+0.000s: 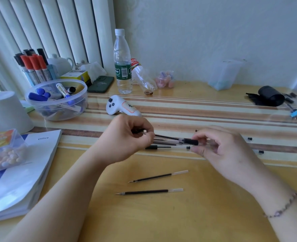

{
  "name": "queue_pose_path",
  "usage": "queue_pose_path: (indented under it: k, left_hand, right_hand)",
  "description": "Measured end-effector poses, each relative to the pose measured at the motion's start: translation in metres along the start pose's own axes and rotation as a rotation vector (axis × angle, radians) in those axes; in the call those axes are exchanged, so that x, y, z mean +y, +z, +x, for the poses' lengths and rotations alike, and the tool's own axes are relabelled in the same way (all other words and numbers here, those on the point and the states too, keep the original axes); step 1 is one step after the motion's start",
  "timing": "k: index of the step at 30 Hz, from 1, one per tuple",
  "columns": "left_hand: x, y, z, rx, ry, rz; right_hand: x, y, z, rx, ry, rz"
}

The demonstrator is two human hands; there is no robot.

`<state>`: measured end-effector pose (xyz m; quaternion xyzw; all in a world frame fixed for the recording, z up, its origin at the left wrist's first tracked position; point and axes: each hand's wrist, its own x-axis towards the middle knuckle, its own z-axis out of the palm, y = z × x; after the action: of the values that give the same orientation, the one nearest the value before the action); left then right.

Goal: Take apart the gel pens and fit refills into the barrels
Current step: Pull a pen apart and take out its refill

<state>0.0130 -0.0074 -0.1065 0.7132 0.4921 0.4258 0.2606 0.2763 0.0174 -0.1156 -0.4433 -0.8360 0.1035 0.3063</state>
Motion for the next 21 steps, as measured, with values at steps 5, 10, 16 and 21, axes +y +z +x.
queue_pose_path:
  k: [5,10,16,21]
  left_hand:
    - [-0.004,-0.014,0.003,0.121,-0.002,-0.067]
    - [0.001,0.007,0.0,-0.032,0.025,-0.055]
    - [0.001,0.003,-0.001,-0.151,0.051,-0.01]
    - [-0.003,-0.007,0.003,0.024,0.037,-0.088]
  right_hand:
    - [0.025,-0.019,0.004,0.091,0.232,-0.012]
    - [-0.002,-0.011,0.001,-0.023,0.041,0.389]
    - [-0.004,-0.008,0.0,-0.166,0.011,0.205]
    - [-0.005,-0.006,-0.004,-0.354,-0.027,0.119]
